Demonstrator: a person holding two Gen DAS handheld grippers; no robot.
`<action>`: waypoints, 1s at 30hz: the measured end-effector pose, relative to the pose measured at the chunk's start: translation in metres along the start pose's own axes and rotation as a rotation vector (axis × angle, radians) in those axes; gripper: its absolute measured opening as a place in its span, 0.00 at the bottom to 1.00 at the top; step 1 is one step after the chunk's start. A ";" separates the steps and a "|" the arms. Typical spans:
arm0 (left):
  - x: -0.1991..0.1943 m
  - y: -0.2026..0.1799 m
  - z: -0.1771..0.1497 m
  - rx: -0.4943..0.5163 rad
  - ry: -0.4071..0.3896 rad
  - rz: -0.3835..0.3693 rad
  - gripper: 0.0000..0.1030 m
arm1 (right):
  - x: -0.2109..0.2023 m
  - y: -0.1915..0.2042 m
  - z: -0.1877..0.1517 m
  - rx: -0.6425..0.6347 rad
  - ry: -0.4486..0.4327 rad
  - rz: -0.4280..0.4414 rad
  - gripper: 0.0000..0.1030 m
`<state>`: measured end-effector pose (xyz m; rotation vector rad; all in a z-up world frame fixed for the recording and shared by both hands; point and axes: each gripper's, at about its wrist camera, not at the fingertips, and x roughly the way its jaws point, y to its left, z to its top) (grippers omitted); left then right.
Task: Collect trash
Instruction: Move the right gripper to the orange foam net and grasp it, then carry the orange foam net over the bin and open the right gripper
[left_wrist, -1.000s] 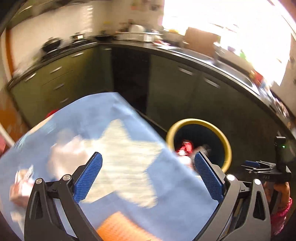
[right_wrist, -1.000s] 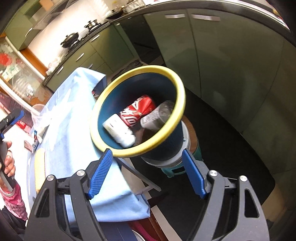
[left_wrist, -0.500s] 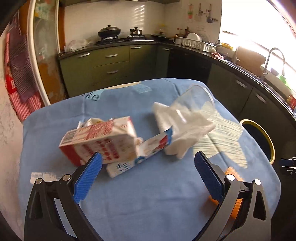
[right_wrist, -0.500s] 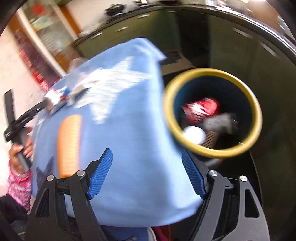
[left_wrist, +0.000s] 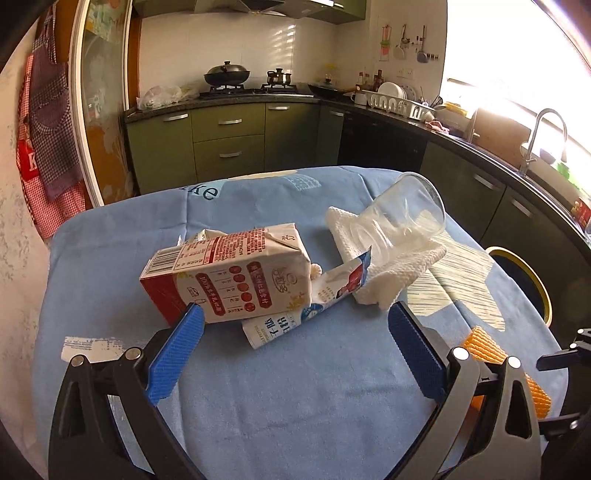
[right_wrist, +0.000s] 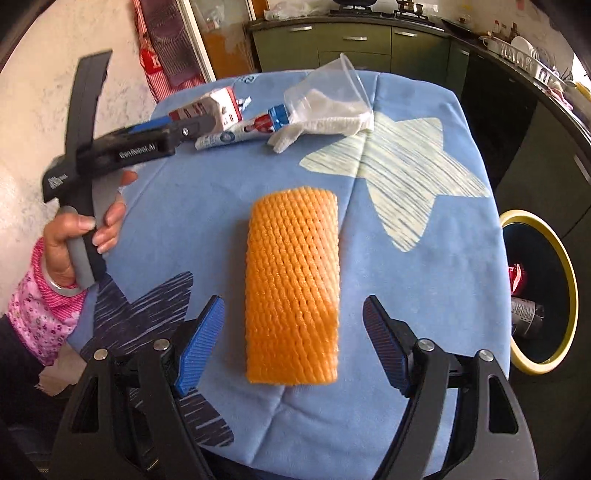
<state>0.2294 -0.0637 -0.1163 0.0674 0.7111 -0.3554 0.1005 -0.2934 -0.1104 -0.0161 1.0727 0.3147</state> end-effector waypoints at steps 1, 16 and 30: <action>-0.001 -0.001 0.000 -0.002 0.003 -0.003 0.95 | 0.003 -0.001 -0.001 0.000 0.007 -0.004 0.71; 0.006 0.001 -0.003 -0.024 0.027 -0.017 0.95 | 0.007 0.002 -0.006 -0.010 0.003 -0.049 0.16; 0.009 -0.002 -0.004 -0.022 0.033 -0.022 0.95 | -0.071 -0.088 -0.012 0.208 -0.169 -0.278 0.12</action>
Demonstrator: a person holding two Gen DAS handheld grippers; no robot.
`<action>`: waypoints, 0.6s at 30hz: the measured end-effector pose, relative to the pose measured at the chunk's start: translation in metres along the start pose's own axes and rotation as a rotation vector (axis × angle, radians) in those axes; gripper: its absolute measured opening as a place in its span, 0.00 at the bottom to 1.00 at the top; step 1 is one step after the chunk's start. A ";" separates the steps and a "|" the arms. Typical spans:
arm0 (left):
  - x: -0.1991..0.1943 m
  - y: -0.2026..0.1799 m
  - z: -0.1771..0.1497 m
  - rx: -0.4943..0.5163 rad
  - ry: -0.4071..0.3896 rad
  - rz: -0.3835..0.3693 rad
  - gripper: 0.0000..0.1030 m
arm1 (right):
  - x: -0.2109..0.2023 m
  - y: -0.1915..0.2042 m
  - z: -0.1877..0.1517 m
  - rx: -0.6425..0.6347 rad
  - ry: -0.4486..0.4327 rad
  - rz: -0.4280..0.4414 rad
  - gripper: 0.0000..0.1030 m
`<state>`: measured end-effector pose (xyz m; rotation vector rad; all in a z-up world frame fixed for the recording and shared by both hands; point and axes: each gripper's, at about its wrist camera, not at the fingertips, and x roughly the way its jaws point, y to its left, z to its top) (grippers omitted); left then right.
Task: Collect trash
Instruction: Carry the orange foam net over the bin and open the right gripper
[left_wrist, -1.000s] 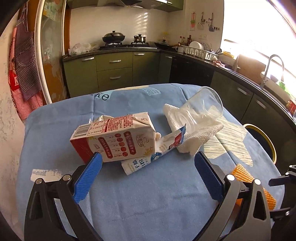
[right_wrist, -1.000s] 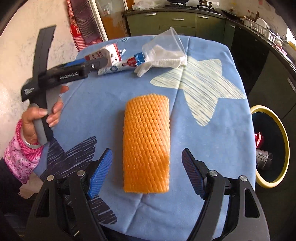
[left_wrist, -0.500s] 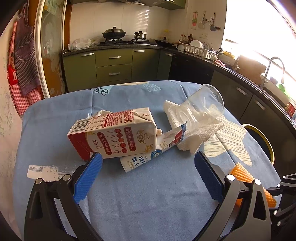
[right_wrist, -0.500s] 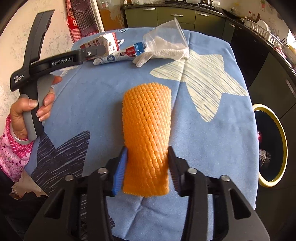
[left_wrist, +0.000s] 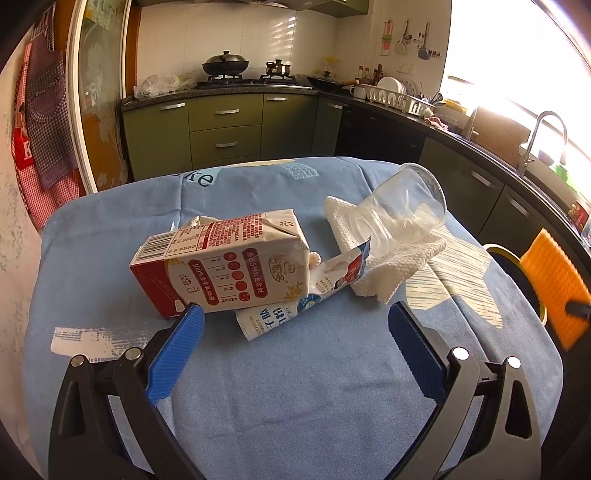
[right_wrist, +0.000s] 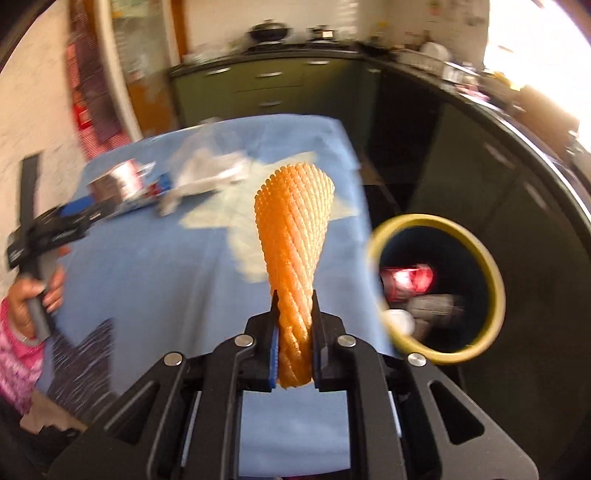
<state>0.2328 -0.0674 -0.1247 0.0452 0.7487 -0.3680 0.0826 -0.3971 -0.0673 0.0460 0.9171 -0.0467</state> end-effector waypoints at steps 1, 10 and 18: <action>0.000 0.000 0.000 0.000 -0.001 0.000 0.95 | 0.001 -0.015 0.001 0.030 0.004 -0.038 0.12; 0.003 -0.001 -0.001 0.001 0.009 0.003 0.95 | 0.057 -0.120 0.008 0.185 0.147 -0.245 0.12; 0.004 -0.003 -0.002 0.004 0.009 0.005 0.95 | 0.096 -0.158 0.016 0.282 0.165 -0.268 0.44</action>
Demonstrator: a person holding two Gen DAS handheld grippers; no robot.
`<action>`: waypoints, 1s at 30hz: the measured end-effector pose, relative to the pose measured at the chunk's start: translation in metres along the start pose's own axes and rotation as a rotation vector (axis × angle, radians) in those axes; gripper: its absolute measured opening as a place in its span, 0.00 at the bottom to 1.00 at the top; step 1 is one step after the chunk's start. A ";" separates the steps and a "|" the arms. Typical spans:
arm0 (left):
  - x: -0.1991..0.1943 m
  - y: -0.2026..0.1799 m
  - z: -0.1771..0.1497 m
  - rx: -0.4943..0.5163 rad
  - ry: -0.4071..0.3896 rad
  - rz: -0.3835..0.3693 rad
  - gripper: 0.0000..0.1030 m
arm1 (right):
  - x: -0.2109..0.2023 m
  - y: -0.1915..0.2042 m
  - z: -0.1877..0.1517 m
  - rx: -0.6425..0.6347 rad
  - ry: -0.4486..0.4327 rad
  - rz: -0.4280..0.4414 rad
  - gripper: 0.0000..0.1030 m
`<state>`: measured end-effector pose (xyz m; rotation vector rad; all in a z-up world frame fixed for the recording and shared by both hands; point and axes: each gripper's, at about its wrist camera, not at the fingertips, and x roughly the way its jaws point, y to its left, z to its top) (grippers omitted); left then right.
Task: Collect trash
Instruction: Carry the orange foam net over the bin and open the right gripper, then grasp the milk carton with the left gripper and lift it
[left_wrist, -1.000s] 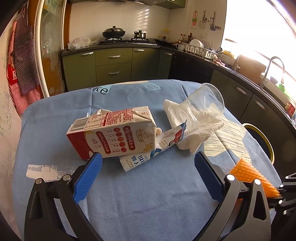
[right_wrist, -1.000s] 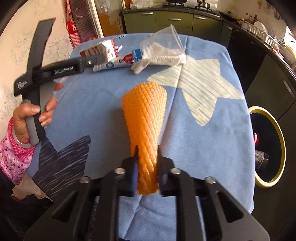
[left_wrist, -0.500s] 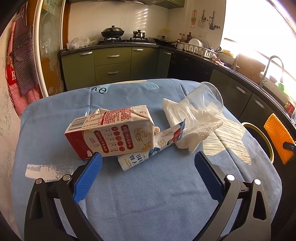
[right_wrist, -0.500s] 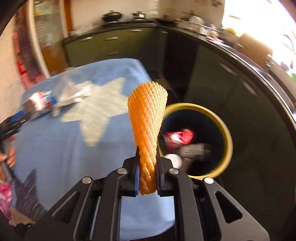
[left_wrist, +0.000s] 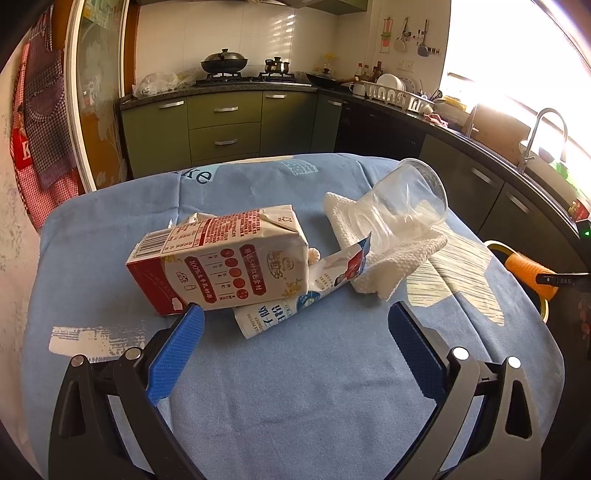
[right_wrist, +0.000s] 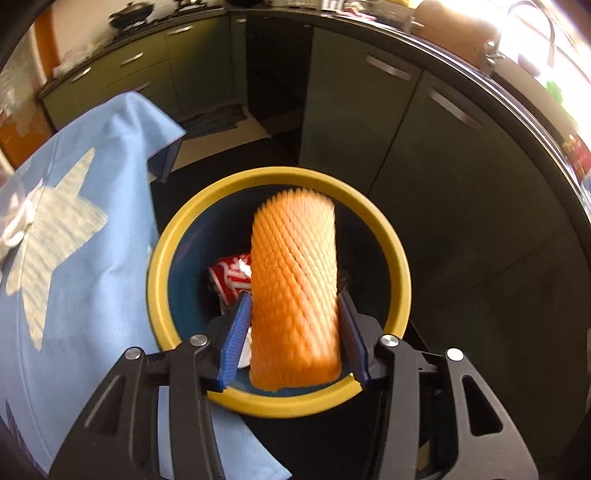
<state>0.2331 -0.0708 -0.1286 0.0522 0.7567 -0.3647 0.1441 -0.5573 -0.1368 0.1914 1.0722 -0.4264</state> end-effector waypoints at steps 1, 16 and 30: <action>0.000 0.000 0.000 0.000 0.000 0.001 0.95 | -0.001 0.002 -0.002 0.012 -0.009 0.006 0.44; -0.005 0.016 0.006 -0.039 -0.020 0.073 0.95 | -0.058 0.034 -0.059 0.041 -0.147 0.167 0.51; 0.006 0.022 0.045 -0.014 0.051 0.018 0.95 | -0.050 0.036 -0.072 0.062 -0.131 0.269 0.51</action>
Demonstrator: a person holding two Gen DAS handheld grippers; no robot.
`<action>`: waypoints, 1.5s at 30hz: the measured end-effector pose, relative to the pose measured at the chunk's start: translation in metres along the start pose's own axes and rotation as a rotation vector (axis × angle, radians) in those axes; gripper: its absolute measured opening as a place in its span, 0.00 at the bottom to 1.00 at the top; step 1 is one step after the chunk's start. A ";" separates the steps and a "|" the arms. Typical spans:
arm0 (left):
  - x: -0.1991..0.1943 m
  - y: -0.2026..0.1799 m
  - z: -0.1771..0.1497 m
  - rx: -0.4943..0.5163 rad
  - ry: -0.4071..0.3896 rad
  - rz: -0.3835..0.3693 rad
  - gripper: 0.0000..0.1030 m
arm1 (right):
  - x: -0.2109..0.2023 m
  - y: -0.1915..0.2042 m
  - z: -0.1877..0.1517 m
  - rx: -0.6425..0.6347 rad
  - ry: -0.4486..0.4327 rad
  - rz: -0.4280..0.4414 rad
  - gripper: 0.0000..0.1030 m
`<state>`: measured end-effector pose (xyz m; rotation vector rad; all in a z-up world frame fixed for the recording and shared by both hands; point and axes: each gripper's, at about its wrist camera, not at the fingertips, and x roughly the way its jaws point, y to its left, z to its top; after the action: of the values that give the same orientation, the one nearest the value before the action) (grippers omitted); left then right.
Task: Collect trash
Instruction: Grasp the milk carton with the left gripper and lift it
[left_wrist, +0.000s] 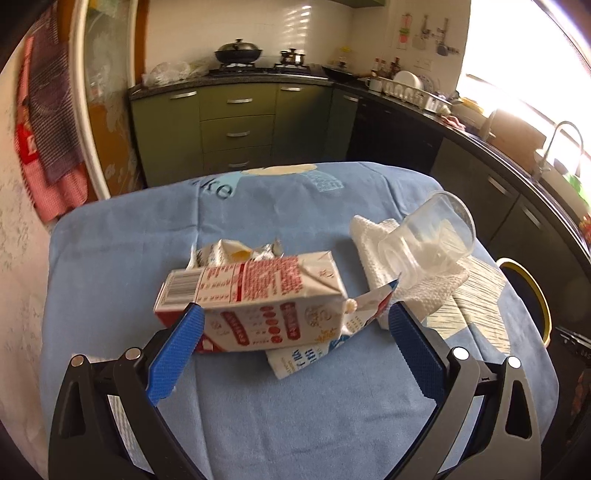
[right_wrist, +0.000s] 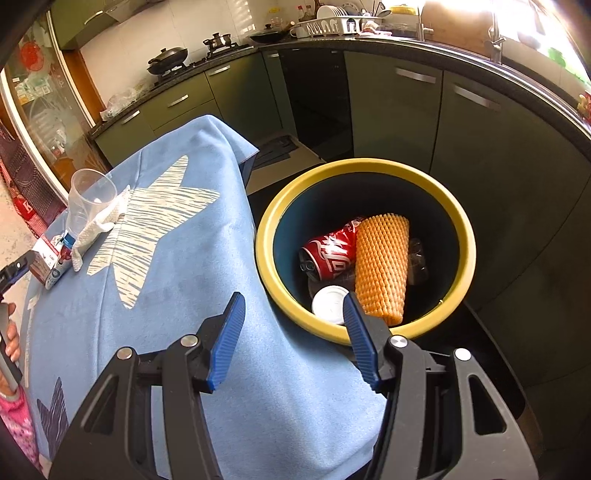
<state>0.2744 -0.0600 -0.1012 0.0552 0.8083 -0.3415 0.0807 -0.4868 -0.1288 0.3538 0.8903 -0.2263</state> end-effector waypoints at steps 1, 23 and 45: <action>-0.001 -0.002 0.006 0.046 0.004 -0.020 0.95 | 0.000 0.000 0.000 -0.002 0.000 0.002 0.51; 0.034 0.003 0.048 0.722 0.238 -0.359 0.92 | 0.016 0.018 0.003 -0.047 0.061 -0.008 0.56; 0.004 -0.020 -0.018 0.563 0.363 -0.216 0.39 | 0.024 0.020 -0.004 -0.053 0.081 0.059 0.56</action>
<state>0.2579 -0.0767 -0.1149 0.5727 1.0584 -0.7719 0.0989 -0.4678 -0.1458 0.3410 0.9628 -0.1340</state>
